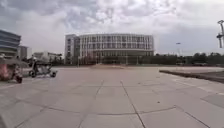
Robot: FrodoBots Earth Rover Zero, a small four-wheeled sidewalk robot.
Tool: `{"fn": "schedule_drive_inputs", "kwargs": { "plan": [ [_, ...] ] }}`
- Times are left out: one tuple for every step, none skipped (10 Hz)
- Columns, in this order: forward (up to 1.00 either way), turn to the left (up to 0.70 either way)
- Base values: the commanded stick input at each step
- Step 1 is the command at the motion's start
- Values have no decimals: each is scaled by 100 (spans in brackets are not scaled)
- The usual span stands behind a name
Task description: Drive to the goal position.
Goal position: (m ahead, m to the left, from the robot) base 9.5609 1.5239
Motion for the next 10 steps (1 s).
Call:
{"fn": "schedule_drive_inputs", "kwargs": {
  "plan": [
    [70, 0],
    [70, 0],
    [70, -9],
    [70, -24],
    [70, -30],
    [70, -20],
    [70, -9],
    [70, 0],
    [70, 0],
    [70, 0]
  ]
}}
